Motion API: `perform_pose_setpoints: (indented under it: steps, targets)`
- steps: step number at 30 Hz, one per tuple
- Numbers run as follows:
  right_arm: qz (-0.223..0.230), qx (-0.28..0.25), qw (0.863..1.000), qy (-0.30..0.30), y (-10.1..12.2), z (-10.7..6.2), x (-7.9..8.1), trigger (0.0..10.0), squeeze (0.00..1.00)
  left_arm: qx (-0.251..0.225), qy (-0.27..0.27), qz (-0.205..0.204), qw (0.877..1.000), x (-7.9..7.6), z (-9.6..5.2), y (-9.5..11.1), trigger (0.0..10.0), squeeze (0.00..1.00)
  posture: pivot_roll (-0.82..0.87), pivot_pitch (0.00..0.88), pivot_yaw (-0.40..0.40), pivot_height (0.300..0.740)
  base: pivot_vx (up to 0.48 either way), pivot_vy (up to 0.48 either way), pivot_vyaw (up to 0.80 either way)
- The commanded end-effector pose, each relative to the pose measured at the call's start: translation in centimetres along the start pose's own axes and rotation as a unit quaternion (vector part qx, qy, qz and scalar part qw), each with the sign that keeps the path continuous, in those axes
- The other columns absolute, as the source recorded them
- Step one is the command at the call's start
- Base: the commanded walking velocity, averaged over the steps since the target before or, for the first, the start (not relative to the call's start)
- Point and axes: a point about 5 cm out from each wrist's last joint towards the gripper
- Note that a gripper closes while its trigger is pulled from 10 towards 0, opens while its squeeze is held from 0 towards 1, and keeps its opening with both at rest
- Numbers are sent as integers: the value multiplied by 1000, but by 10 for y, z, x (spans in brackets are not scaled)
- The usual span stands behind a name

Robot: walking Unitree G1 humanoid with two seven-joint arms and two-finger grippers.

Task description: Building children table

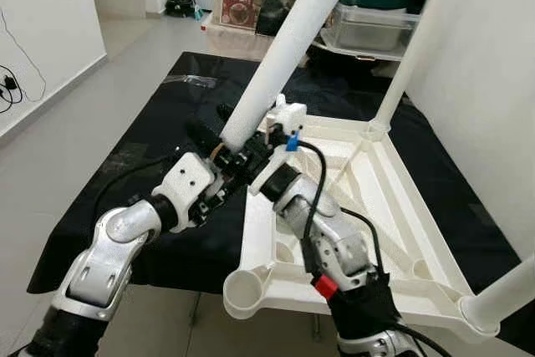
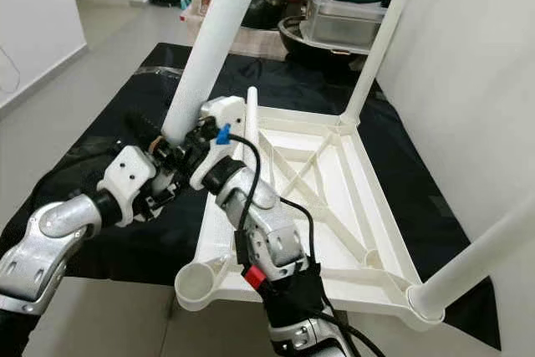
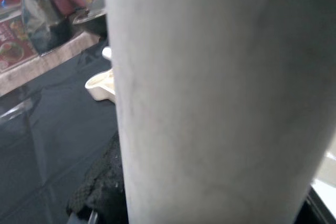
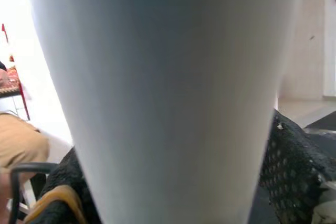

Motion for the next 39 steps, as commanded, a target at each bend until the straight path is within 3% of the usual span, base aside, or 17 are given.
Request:
perform_pose_setpoints:
  steps: [1,3,5,6,7,22,23,25,26,39]
  targets:
    - [3,12,1000,1,-9,1,2,10000,0,-18,-18,4,1000,-7,5,9,10000,0,87,0,-95,740,0,0,0]
    - [1,13,1000,1,-10,1,3,9804,0,-20,-19,3,1000,-7,5,9,10000,0,87,0,-95,740,0,0,0]
    - [2,12,1000,-3,-11,0,2,3922,0,-20,-19,3,1000,-7,5,9,10000,0,86,0,-93,740,0,0,0]
    - [2,12,1000,-3,-11,0,2,3922,0,-20,-19,3,1000,-7,5,9,10000,0,86,0,-93,740,0,0,0]
    - [4,7,1000,-7,-11,0,0,0,0,-19,-20,3,1000,-7,5,9,10000,0,86,0,-93,740,0,0,0]
    - [16,-23,999,-29,-5,-2,-7,0,0,-16,-21,17,1000,-8,5,7,10000,0,82,0,-91,740,0,0,0]
    - [17,-24,999,-28,-5,-2,-7,0,0,-20,-15,19,1000,-7,5,8,10000,427,82,0,-91,740,0,0,0]
    - [17,-25,999,-28,-5,-2,-7,0,0,-23,-10,20,999,-6,4,9,10000,427,82,0,-91,740,0,0,0]
    - [17,-25,999,-28,-4,-2,-7,0,0,-29,-18,16,999,-6,3,9,10000,1000,82,0,-91,740,0,0,0]
    - [-9,-29,998,-63,5,-5,-29,0,0,-59,-39,6,997,-10,-2,19,10000,1000,85,0,-93,740,0,0,0]
Point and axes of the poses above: a point about 5 cm out from each wrist's last joint towards the gripper, its own z axis pointing out of the wrist towards the gripper, its own y axis along the axis of the wrist's last joint, x = y × z, and after that the axes turned 1 degree about z, right-handed
